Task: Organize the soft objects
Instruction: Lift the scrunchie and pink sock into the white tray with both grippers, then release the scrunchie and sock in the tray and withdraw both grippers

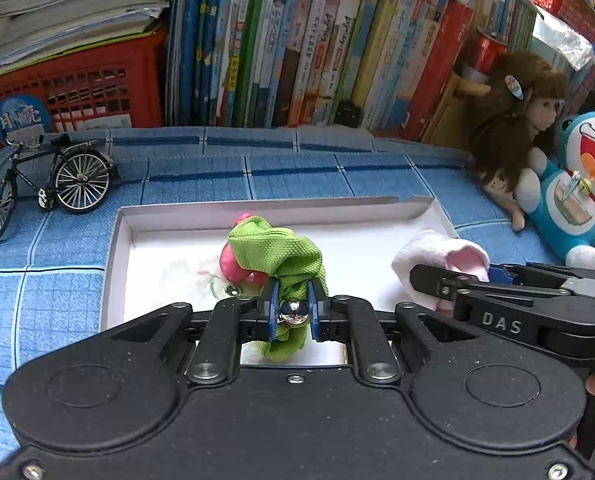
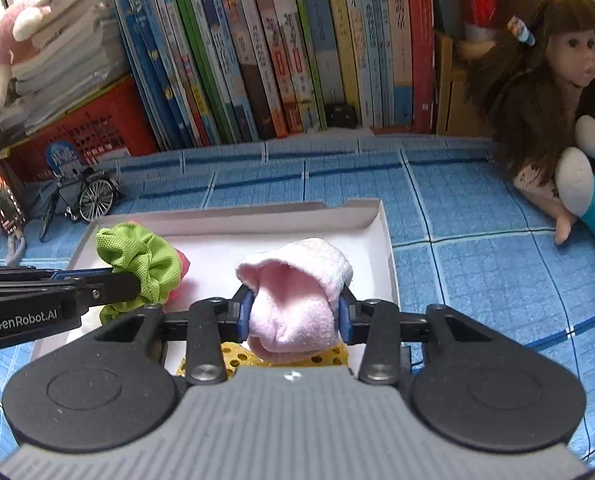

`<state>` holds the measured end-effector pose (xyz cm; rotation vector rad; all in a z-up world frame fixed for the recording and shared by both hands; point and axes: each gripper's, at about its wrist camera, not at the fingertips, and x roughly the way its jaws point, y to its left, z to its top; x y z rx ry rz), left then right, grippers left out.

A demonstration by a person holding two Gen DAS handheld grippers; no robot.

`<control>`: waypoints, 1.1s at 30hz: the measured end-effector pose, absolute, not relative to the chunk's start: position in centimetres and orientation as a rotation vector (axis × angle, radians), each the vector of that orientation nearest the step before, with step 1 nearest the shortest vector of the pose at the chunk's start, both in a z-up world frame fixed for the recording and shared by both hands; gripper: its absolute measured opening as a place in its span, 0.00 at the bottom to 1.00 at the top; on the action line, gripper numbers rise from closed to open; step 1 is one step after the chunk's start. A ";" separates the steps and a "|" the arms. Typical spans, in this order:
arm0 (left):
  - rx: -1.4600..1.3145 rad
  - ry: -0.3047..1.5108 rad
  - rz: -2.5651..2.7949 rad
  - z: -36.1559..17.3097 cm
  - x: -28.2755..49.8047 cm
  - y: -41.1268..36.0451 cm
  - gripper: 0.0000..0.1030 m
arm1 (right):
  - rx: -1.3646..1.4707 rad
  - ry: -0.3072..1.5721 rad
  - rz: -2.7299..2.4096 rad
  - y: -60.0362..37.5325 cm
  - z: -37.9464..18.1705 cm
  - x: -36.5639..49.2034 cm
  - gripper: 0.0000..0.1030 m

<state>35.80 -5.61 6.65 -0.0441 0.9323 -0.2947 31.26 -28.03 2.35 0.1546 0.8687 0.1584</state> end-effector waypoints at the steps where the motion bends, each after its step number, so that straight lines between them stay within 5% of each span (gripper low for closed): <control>1: -0.042 0.934 -0.296 6.6 35.8 -5.7 0.14 | 0.160 0.874 0.161 -28.0 2.2 31.3 0.44; 5: -0.027 0.929 -0.292 6.5 35.7 -6.1 0.16 | 0.172 0.888 0.173 -28.0 2.2 31.5 0.48; 9: -0.017 0.915 -0.289 6.9 35.3 -6.1 0.19 | 0.186 0.879 0.180 -28.0 2.3 31.1 0.64; 12: -0.006 0.902 -0.273 7.3 34.8 -6.1 0.32 | 0.198 0.861 0.192 -28.1 2.8 30.8 0.66; 18: 0.027 0.851 -0.258 9.1 32.6 -5.9 0.41 | 0.188 0.814 0.218 -27.9 4.7 29.1 0.71; 33: 0.010 0.698 -0.297 14.4 21.6 -5.1 0.51 | 0.137 0.634 0.270 -28.9 10.4 20.2 0.79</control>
